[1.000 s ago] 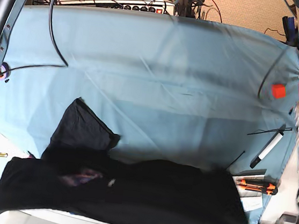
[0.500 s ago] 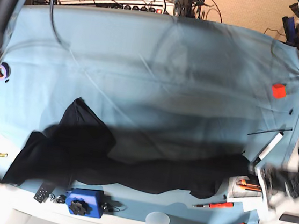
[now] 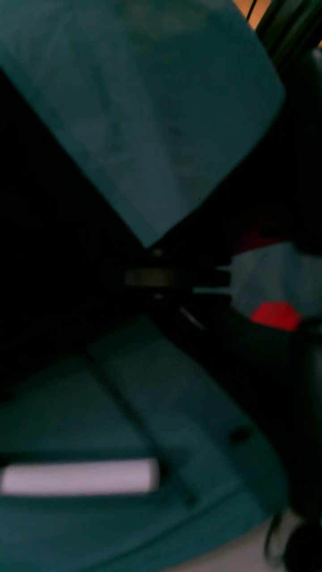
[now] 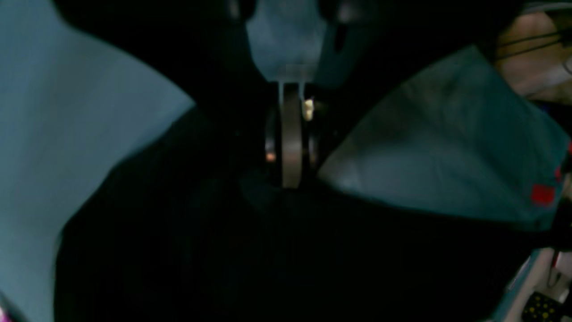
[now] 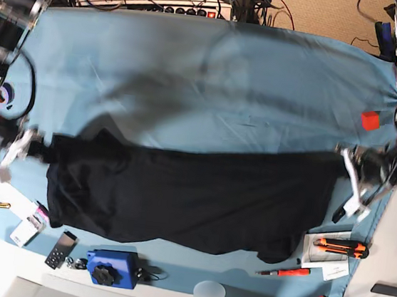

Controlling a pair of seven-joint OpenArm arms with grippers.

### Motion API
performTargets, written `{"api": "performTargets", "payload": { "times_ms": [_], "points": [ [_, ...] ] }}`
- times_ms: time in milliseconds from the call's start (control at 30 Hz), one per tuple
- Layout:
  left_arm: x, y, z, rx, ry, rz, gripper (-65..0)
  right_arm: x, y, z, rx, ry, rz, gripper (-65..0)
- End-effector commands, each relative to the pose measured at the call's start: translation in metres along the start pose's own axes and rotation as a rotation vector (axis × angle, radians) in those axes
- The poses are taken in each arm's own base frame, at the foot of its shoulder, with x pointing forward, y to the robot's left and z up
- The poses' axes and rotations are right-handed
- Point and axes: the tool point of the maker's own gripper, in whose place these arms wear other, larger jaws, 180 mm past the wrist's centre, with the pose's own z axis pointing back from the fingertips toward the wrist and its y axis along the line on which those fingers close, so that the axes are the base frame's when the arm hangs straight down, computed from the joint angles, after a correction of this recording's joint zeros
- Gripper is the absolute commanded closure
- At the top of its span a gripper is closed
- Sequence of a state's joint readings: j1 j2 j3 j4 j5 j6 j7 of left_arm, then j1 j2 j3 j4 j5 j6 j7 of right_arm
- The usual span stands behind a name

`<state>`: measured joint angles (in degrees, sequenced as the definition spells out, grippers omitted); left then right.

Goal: Layout the t-shirt on the table in an organized manner, then fold the t-shirt properly
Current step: 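Stretch the shirt between both grippers and lay it flat on the cloth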

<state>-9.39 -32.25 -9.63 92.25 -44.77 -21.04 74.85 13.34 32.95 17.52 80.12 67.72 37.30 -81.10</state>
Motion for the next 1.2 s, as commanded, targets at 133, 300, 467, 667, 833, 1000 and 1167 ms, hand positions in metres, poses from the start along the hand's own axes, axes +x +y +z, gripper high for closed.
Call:
{"api": "performTargets", "payload": {
  "times_ms": [133, 300, 467, 667, 833, 1000, 1167],
  "points": [
    [-0.029, 0.003, 0.005, 0.006, 0.028, 0.039, 0.0, -0.029, 0.022, 0.013, 0.007, -0.016, 0.022, 0.0],
    [-0.051, 0.008, 0.014, 0.030, 0.035, 0.076, 0.0, -0.071, 0.057, 0.032, 0.039, -0.008, 0.034, 0.0],
    [-0.070, 0.009, 0.033, 0.035, 0.010, 0.119, 0.0, -0.099, 0.088, 0.068, 0.022, -0.025, 0.049, 0.0],
    [-0.099, 0.000, 0.048, 0.024, 0.026, 0.136, 0.0, -0.137, 0.089, 0.099, -0.056, 0.058, 0.003, 0.0],
    [-0.120, -0.004, 0.058, 0.040, 0.060, 0.137, 0.0, -0.166, 0.103, 0.108, -0.016, 0.128, -0.062, 0.0],
    [-0.129, 0.006, 0.072, 0.086, 0.057, 0.163, 0.0, -0.184, 0.113, 0.115, 0.011, 0.173, -0.109, 0.0],
    [-0.146, 0.009, 0.080, 0.099, 0.079, 0.199, 0.0, -0.197, 0.105, 0.119, -0.039, 0.235, -0.100, 0.0]
  ]
}}
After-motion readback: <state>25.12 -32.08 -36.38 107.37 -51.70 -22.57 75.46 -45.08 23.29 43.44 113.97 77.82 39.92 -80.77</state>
